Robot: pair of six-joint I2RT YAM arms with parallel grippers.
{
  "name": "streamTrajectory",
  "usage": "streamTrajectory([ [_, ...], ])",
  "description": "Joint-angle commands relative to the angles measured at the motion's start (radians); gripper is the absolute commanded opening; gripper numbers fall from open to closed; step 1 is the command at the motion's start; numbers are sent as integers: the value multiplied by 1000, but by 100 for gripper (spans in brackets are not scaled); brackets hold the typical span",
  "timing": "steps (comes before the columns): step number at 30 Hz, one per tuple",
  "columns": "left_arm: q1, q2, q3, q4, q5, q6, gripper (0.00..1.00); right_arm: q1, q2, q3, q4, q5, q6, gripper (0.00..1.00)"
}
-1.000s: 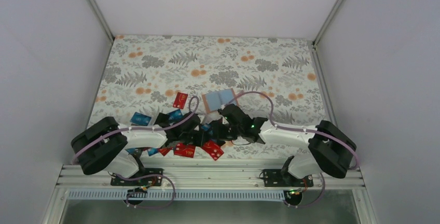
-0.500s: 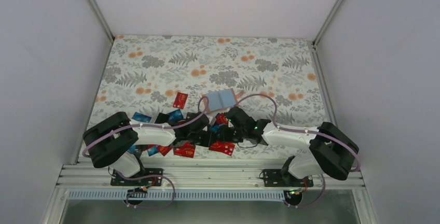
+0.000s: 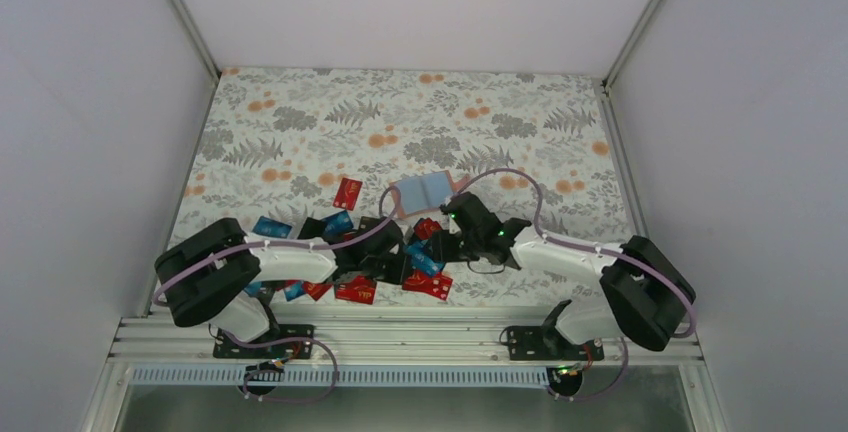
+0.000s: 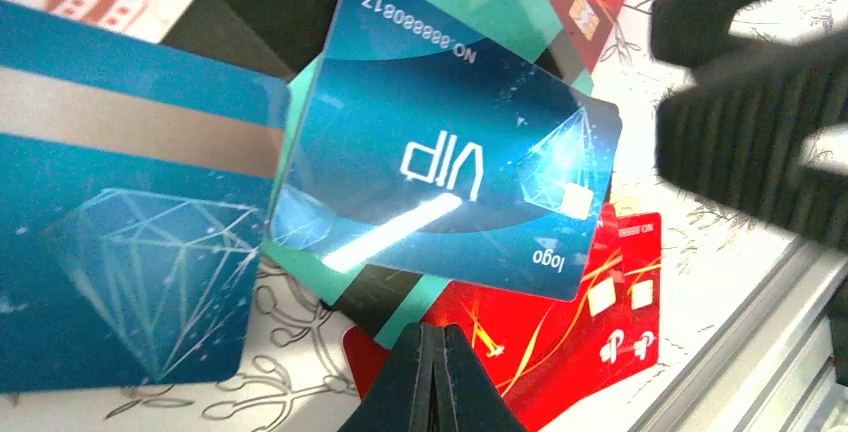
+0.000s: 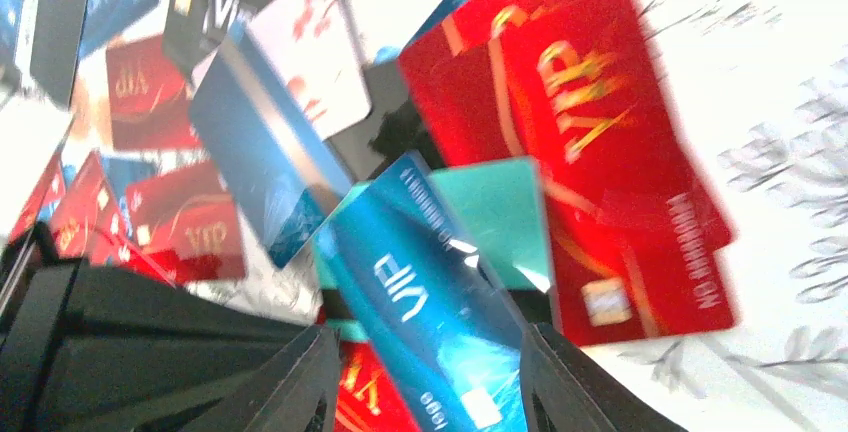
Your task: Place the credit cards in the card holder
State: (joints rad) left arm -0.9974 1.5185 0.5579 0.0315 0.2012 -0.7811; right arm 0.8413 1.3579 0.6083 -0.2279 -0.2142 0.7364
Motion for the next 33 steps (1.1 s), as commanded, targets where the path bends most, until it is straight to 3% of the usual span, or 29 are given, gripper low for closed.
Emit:
streamTrajectory([
  [1, -9, -28, -9, -88, -58, -20, 3, -79, 21, 27, -44, -12, -79, 48],
  [16, -13, -151, 106, -281, -199, -5, 2, -204, -86, -121, -13, -209, -2, 54],
  [24, -12, -32, 211, -329, -258, 25, 2, -261, -83, -165, 47, -315, -3, 54],
  [33, -11, 67, 185, -296, -252, 14, 2, -285, -78, -190, 71, -391, -6, 54],
])
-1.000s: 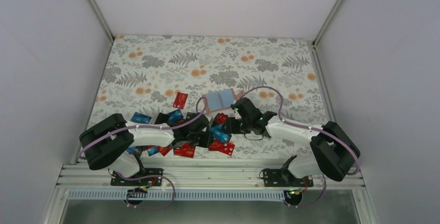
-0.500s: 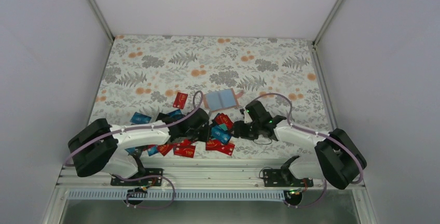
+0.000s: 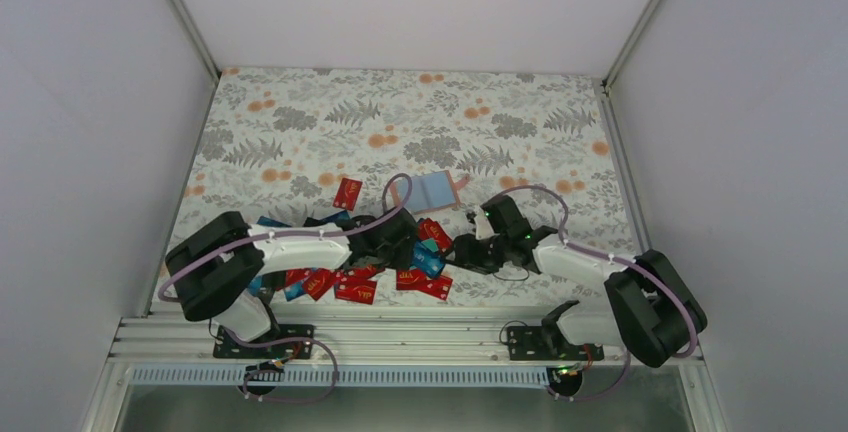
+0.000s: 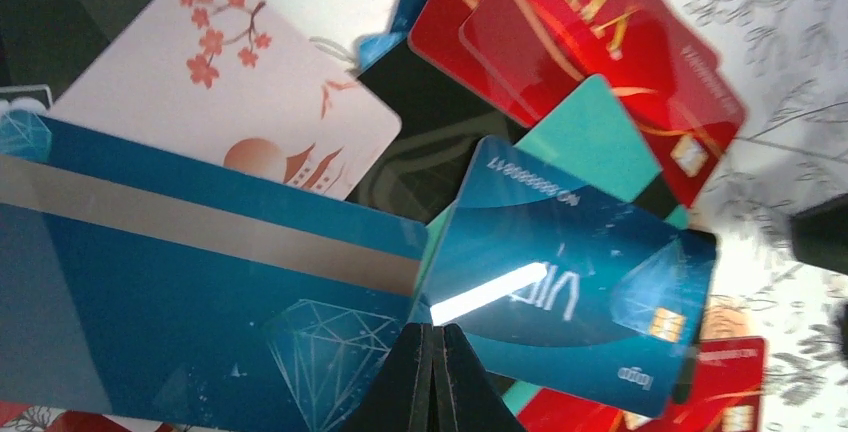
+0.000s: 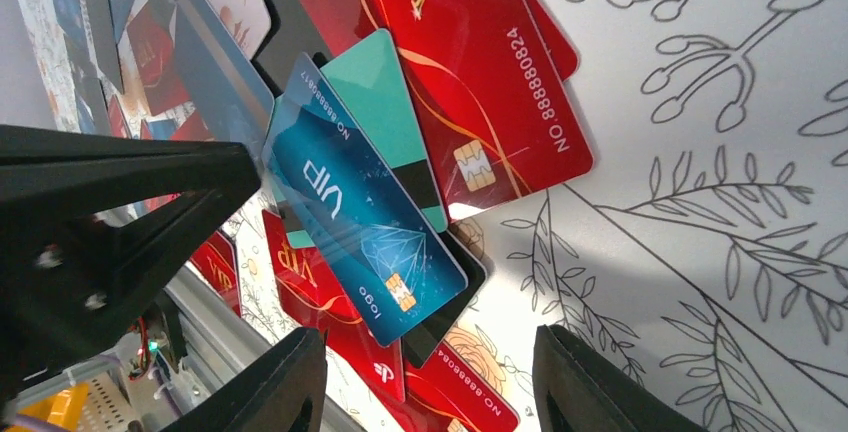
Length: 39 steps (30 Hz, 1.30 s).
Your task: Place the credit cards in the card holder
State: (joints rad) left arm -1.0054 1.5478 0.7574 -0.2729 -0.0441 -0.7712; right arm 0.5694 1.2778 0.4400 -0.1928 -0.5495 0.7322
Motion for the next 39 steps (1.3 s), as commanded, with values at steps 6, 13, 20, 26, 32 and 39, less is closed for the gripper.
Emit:
streamTrajectory([
  [6, -3, 74, -46, 63, 9, 0, 2, -13, 43, -20, 64, -72, 1, 54],
  [13, -3, 77, -69, 83, 17, 0, 2, -13, 87, -7, 95, -97, 1, 52],
  [20, -4, 81, -82, 100, 25, -4, 3, -14, 126, 23, 95, -86, -9, 48],
  [26, -5, 78, -90, 109, 32, -5, 2, -16, 137, 36, 90, -57, -10, 44],
  [32, -4, 79, -93, 109, 35, -4, 2, -22, 143, 52, 84, -51, -21, 40],
  [39, -4, 77, -99, 114, 37, -7, 2, -25, 153, 87, 40, -41, -50, 34],
])
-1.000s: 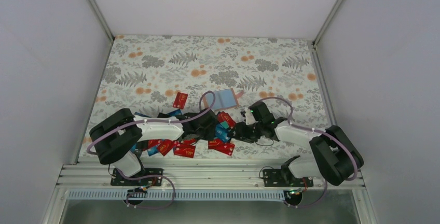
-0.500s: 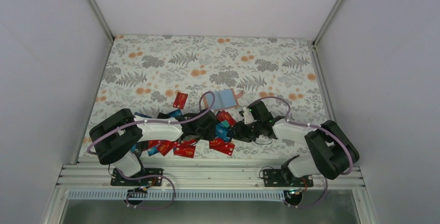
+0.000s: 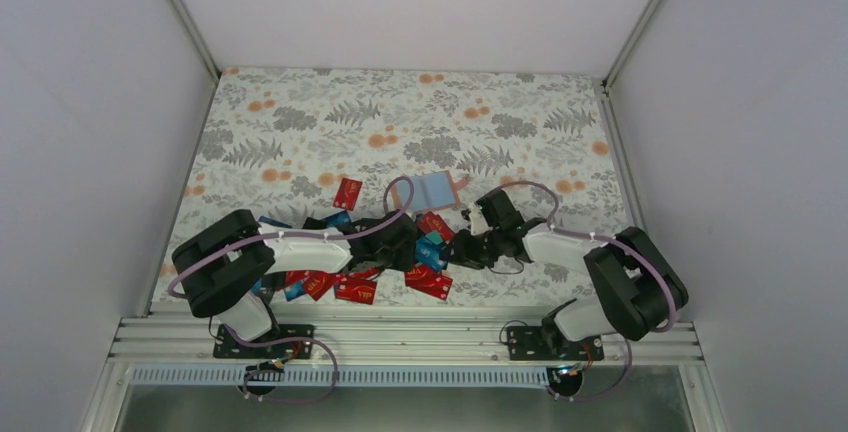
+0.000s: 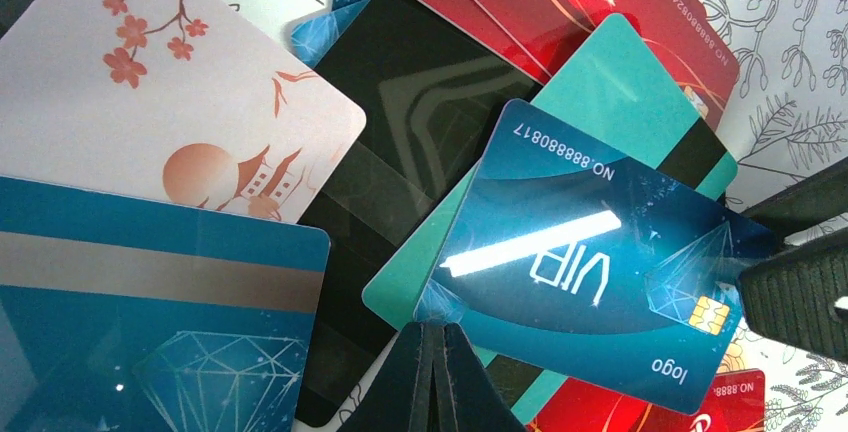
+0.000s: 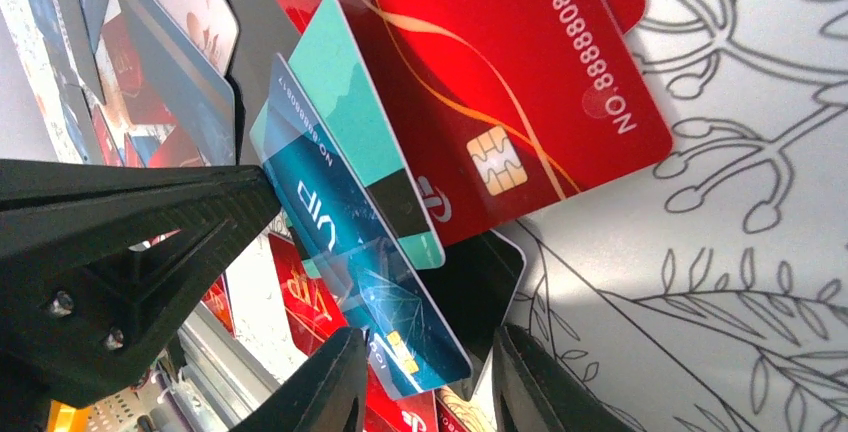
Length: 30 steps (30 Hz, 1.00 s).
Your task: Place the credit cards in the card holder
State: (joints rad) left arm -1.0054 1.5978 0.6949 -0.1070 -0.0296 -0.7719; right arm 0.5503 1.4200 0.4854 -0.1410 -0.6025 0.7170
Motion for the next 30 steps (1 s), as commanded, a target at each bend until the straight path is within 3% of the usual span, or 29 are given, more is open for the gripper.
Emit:
streamTrajectory([
  [1, -4, 26, -37, -52, 22, -6, 2, -6, 10, 45, -18, 12, -36, 33],
  [15, -4, 34, -37, -39, 29, -6, 2, -6, 6, 54, -52, -7, -61, 19],
  [30, -5, 42, -41, -24, 32, -6, 2, -1, -5, 90, -115, 25, -82, 16],
])
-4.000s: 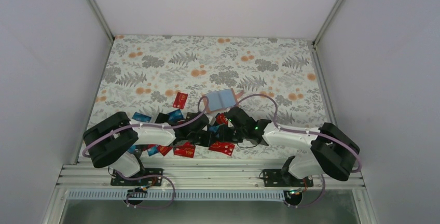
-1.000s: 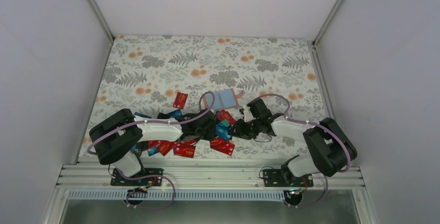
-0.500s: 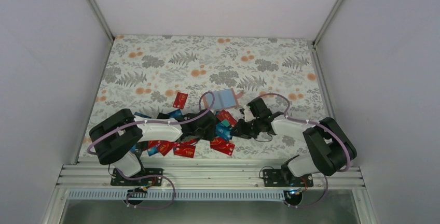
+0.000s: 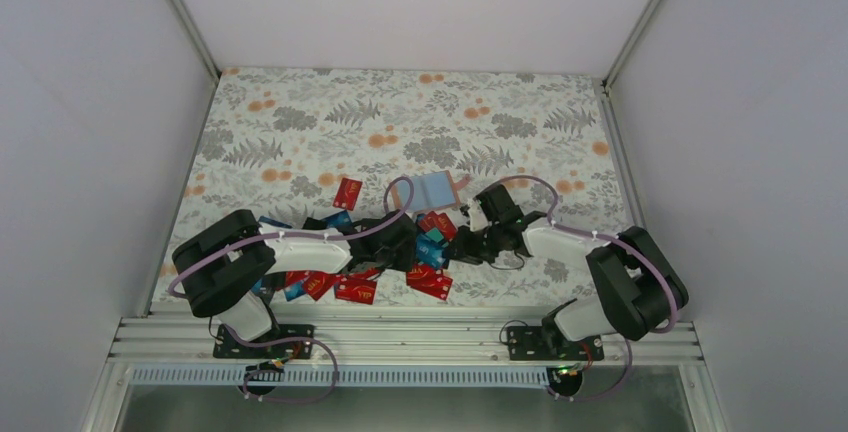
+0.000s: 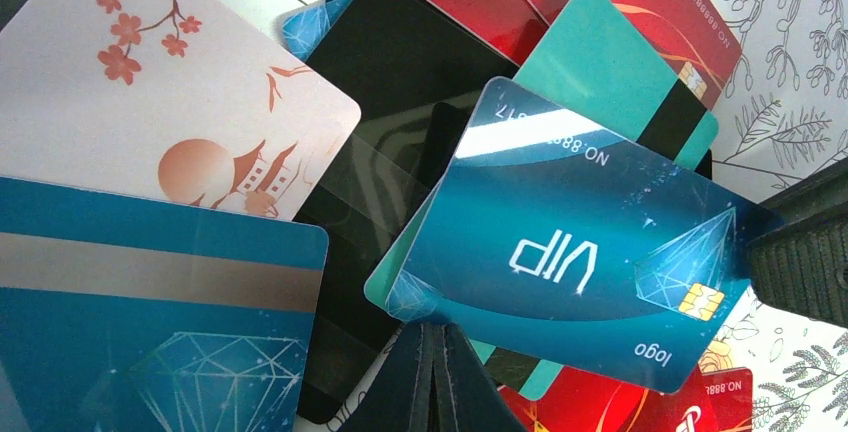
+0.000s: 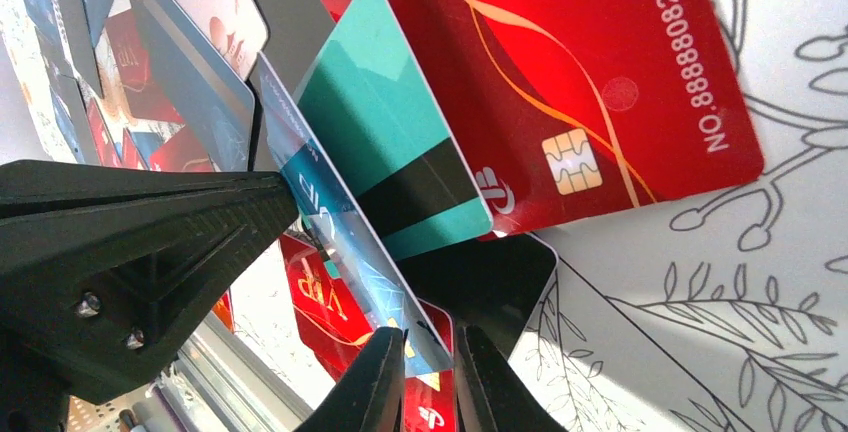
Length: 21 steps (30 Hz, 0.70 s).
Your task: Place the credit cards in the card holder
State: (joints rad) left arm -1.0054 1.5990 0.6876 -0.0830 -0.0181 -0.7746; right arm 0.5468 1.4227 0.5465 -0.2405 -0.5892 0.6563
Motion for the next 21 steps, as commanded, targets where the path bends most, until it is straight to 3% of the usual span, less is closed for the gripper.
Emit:
streamTrajectory([
  [1, -5, 41, -34, -47, 21, -4, 2, 2, -2, 28, -11, 11, -21, 14],
  [4, -6, 39, -36, -47, 21, -4, 2, 1, 9, 28, 3, 3, -23, 5],
  [8, -6, 11, -30, -75, 13, -12, 2, 4, -3, 31, 1, -19, -32, 4],
  [13, -5, -155, -10, -215, -61, -46, 3, 0, -59, 61, -62, -52, -57, 4],
  [21, 3, -427, 88, -414, -199, -60, 20, -29, -198, 154, -111, -116, -37, 4],
])
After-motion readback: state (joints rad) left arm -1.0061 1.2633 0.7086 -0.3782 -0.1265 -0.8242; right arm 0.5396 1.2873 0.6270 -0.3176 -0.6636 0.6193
